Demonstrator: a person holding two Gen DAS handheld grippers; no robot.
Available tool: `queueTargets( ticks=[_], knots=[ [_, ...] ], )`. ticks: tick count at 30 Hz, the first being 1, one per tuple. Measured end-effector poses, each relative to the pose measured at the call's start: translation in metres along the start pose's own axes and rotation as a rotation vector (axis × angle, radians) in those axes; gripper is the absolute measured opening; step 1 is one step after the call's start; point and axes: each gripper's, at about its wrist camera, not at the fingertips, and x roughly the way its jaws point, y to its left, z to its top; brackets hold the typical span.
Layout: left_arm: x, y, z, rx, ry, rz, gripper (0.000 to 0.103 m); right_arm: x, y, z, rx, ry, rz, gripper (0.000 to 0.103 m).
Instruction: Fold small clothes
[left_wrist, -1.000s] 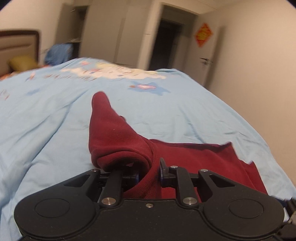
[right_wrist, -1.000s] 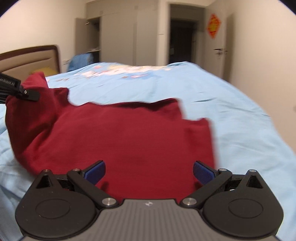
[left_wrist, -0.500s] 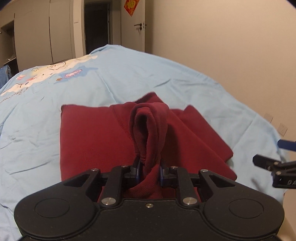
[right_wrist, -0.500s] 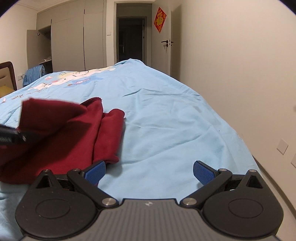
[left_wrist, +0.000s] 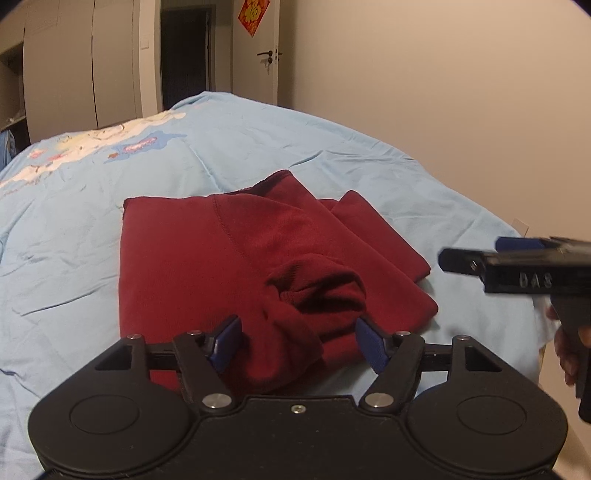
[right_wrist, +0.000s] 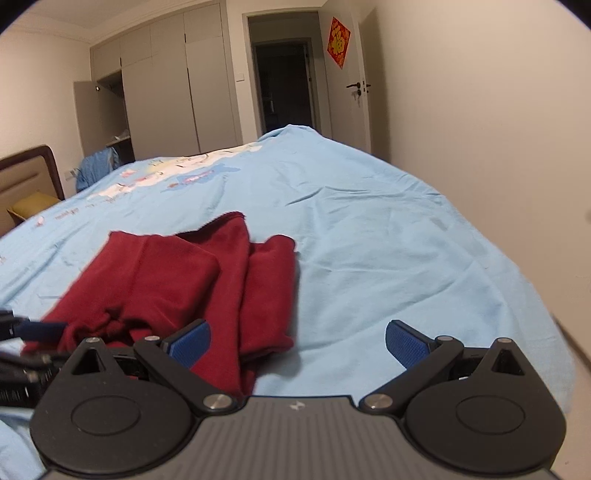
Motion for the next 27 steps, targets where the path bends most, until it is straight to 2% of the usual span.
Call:
queueTargets(
  ticks=[2,5,12,14,16,19,23,27],
  knots=[
    [-0.003,-0.003,-0.003,0.028,-0.012,0.016,0.069,0.004,-0.001,0.006,0.07,0.011,0.083,0.103],
    [-0.003,-0.003,-0.005,0.045,-0.011,0.016,0.061,0.014,0.0,0.016,0.155,0.008,0.217,0.103],
    [-0.004,-0.006,-0.005,0.055,-0.03,-0.001,0.049,0.052,0.026,0.029,0.151,0.076,0.363,0.102],
    [-0.003,-0.008,-0.006,0.059,-0.023,-0.004,0.044,0.067,0.03,0.028,0.169,0.113,0.368,0.096],
    [-0.002,-0.009,-0.007,0.062,-0.02,0.002,0.037,0.081,0.03,0.026,0.199,0.149,0.362,0.084],
    [0.0,-0.008,-0.007,0.054,-0.015,0.013,0.028,0.096,0.031,0.026,0.224,0.173,0.36,0.072],
    [0.0,-0.005,-0.006,0.027,-0.016,0.009,0.022,0.112,0.037,0.03,0.215,0.202,0.353,0.057],
    [0.001,-0.005,-0.006,0.027,-0.017,0.01,0.02,0.122,0.042,0.029,0.216,0.22,0.323,0.033]
  ],
)
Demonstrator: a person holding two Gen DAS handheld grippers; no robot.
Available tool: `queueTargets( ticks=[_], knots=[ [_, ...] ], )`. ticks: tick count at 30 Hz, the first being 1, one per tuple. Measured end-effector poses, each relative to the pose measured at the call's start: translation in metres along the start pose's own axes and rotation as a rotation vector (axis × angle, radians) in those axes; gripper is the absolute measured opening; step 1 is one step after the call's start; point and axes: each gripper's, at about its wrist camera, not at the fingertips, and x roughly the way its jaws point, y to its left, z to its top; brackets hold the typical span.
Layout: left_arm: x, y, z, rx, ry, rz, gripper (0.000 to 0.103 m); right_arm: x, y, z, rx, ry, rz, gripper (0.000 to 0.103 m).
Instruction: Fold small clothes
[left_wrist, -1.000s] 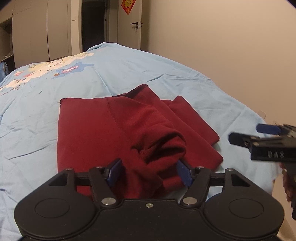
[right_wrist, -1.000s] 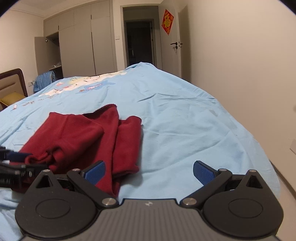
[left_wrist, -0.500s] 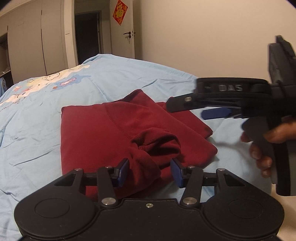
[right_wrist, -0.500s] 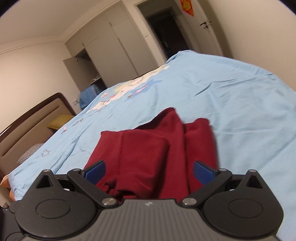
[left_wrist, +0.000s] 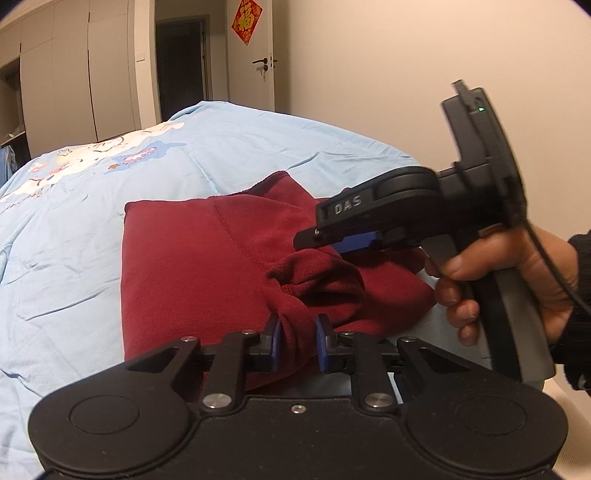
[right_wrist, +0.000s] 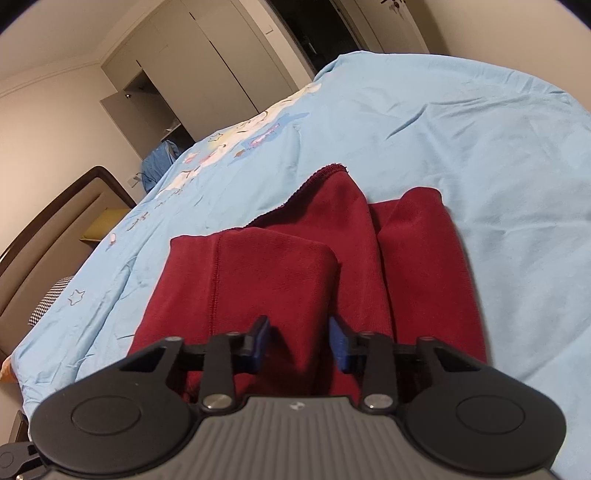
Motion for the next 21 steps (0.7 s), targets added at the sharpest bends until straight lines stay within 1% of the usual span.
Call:
queueTargets(
  ticks=[1,4,7,12,17,21],
  knots=[
    [0.0,0.0,0.0,0.0,0.0,0.0,0.019,0.001,0.001,0.0,0.002,0.0,-0.006,0.025],
    [-0.002,0.0,0.0,-0.001,-0.011,-0.004,0.016,-0.001,0.005,0.0,-0.018,-0.023,-0.011,0.011],
    [-0.003,0.0,0.0,-0.001,-0.02,-0.018,0.014,-0.01,0.01,0.003,-0.063,-0.061,-0.024,0.009],
    [-0.002,-0.004,0.006,0.008,-0.04,-0.044,0.013,-0.026,0.013,0.012,-0.115,-0.125,-0.037,0.008],
    [0.002,-0.013,0.014,0.035,-0.07,-0.081,0.013,-0.042,0.01,0.019,-0.131,-0.183,-0.066,0.008],
    [0.007,-0.02,0.018,0.052,-0.08,-0.119,0.013,-0.053,0.0,0.022,-0.104,-0.21,-0.094,0.008]
  ],
)
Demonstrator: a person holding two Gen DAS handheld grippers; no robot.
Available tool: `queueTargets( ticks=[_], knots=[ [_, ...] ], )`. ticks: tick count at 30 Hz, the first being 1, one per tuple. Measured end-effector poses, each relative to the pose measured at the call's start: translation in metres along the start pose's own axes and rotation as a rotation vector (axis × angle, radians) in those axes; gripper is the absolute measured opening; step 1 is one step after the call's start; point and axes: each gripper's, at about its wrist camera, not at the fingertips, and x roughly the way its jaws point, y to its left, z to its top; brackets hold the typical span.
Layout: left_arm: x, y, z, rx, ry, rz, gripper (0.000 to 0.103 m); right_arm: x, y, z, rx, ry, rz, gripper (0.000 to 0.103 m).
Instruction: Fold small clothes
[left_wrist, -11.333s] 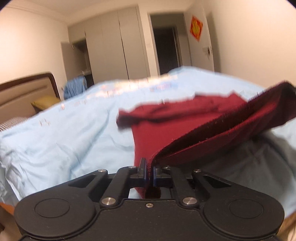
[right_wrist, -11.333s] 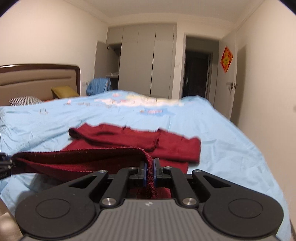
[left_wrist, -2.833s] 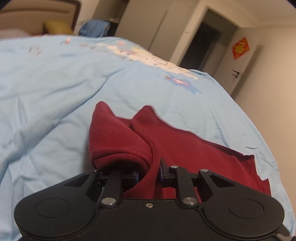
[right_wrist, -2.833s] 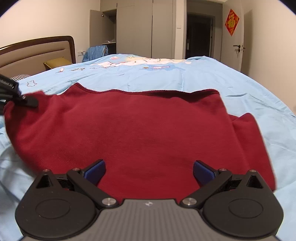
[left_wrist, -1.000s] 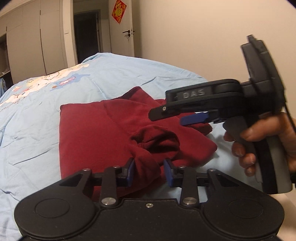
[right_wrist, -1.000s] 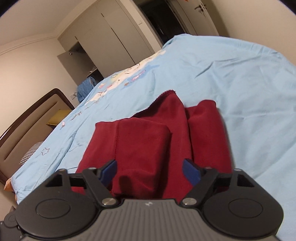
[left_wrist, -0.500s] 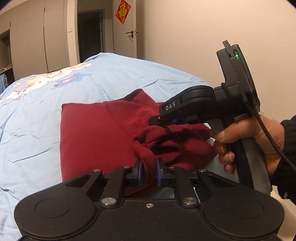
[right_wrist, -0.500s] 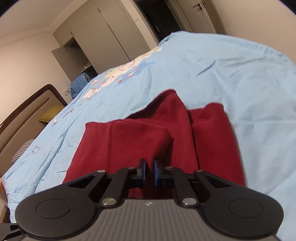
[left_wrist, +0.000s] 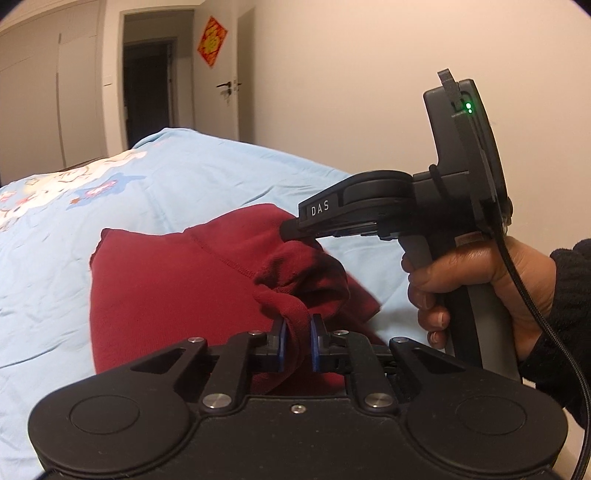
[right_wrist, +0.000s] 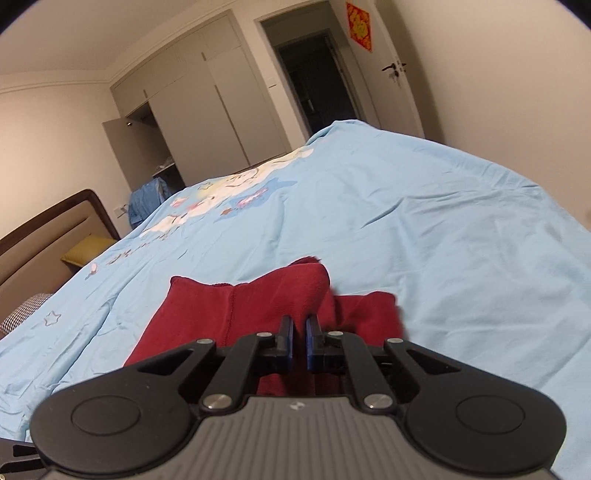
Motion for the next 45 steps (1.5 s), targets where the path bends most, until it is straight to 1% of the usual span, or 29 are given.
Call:
queueTargets(
  ticks=[8,13,17,21,24,25,26,28,29,30,31,32,34,35,37,38,40,42,43,45],
  knots=[
    [0.017,-0.017,0.002,0.024,0.012,-0.073,0.013,-0.012,-0.031,0.0,0.049,-0.007,-0.07,0.008],
    [0.026,-0.022,-0.001,0.023,0.032,-0.092,0.013,-0.014,-0.042,-0.004,0.062,0.007,-0.091,0.008],
    [0.033,-0.02,0.0,-0.009,0.047,-0.1,0.013,-0.012,-0.044,-0.007,0.067,0.017,-0.098,0.008],
    [0.038,-0.014,0.004,-0.055,0.057,-0.116,0.018,-0.009,-0.043,-0.009,0.062,0.026,-0.105,0.008],
    [0.036,-0.014,0.005,-0.067,0.054,-0.124,0.023,-0.008,-0.043,-0.011,0.061,0.034,-0.111,0.01],
    [0.035,-0.015,0.006,-0.066,0.052,-0.122,0.03,-0.008,-0.043,-0.011,0.061,0.037,-0.114,0.012],
    [0.034,-0.014,0.006,-0.067,0.05,-0.123,0.034,-0.008,-0.043,-0.012,0.059,0.04,-0.118,0.015],
    [0.029,-0.012,0.007,-0.08,0.039,-0.126,0.053,-0.008,-0.044,-0.012,0.057,0.043,-0.131,0.019],
    [0.026,-0.01,0.007,-0.09,0.034,-0.126,0.058,-0.009,-0.044,-0.013,0.058,0.045,-0.137,0.021],
    [0.022,-0.006,0.007,-0.102,0.026,-0.123,0.065,-0.01,-0.045,-0.013,0.059,0.047,-0.14,0.03],
    [0.019,-0.004,0.01,-0.113,0.018,-0.117,0.069,-0.011,-0.046,-0.014,0.058,0.047,-0.146,0.042],
    [0.015,-0.001,0.009,-0.124,0.011,-0.11,0.071,-0.013,-0.046,-0.015,0.056,0.046,-0.152,0.047],
    [0.006,0.006,0.007,-0.15,-0.002,-0.086,0.081,-0.017,-0.047,-0.017,0.053,0.043,-0.161,0.061],
    [0.003,0.011,0.007,-0.168,-0.012,-0.065,0.084,-0.019,-0.046,-0.017,0.051,0.041,-0.164,0.065],
    [-0.001,0.023,0.007,-0.213,-0.024,-0.021,0.09,-0.024,-0.046,-0.019,0.044,0.035,-0.17,0.078],
    [-0.003,0.03,0.007,-0.239,-0.027,0.001,0.091,-0.027,-0.044,-0.02,0.041,0.033,-0.171,0.081],
    [-0.004,0.044,0.007,-0.294,-0.029,0.053,0.097,-0.031,-0.041,-0.022,0.034,0.029,-0.163,0.091],
    [-0.003,0.058,0.004,-0.352,-0.021,0.114,0.101,-0.033,-0.035,-0.024,0.022,0.029,-0.152,0.096],
    [-0.002,0.064,0.003,-0.386,-0.013,0.146,0.102,-0.034,-0.033,-0.025,0.018,0.029,-0.142,0.099],
    [0.0,0.077,-0.001,-0.456,0.008,0.191,0.102,-0.036,-0.026,-0.028,0.01,0.032,-0.103,0.103]
  ],
)
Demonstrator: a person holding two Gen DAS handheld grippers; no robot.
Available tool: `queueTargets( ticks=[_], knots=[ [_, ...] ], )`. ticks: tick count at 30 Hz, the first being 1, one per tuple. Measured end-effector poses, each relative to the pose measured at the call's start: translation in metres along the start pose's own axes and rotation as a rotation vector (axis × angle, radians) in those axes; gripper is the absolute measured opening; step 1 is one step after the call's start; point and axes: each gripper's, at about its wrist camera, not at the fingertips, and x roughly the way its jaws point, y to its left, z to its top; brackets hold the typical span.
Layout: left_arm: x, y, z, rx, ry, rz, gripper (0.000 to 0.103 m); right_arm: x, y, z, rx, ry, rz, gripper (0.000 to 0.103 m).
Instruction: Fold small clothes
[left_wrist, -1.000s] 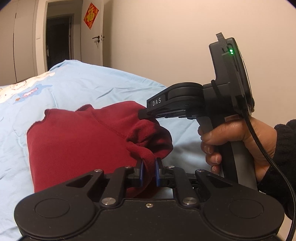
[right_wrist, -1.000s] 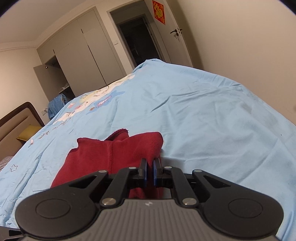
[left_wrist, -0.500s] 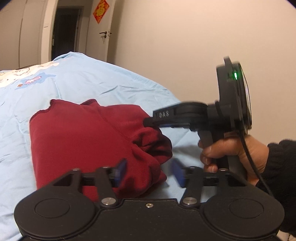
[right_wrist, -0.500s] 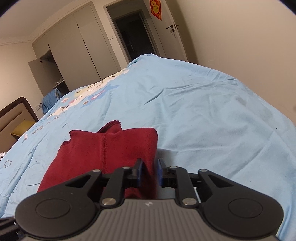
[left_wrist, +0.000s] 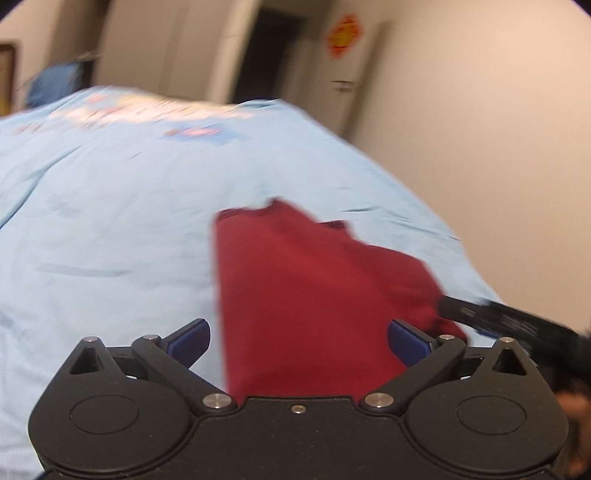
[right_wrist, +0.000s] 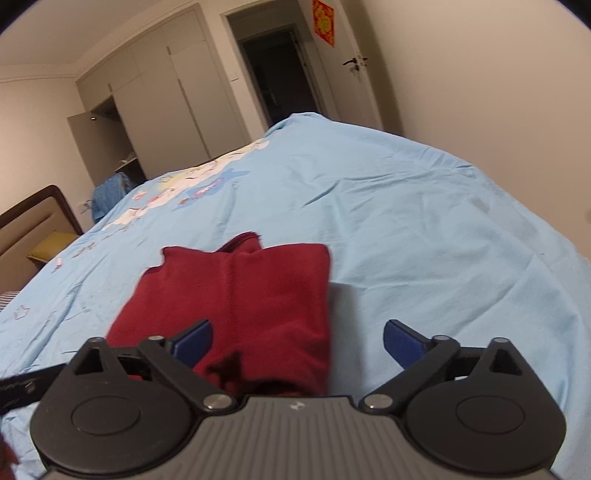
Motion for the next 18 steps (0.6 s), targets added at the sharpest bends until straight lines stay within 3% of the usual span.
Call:
queueTargets(
  ticks=[6,13,18],
  knots=[
    [0.011,0.031,-0.002,-0.145,0.062,0.029,0.102,0.006,0.016,-0.014,-0.055,0.061,0.01,0.103],
    [0.029,0.036,-0.02,-0.127,0.15,0.056,0.102,0.005,-0.003,-0.031,0.014,0.106,-0.062,0.103],
    [0.033,0.04,-0.025,-0.127,0.17,0.052,0.102,-0.006,-0.018,-0.046,0.027,0.101,-0.043,0.103]
  ],
)
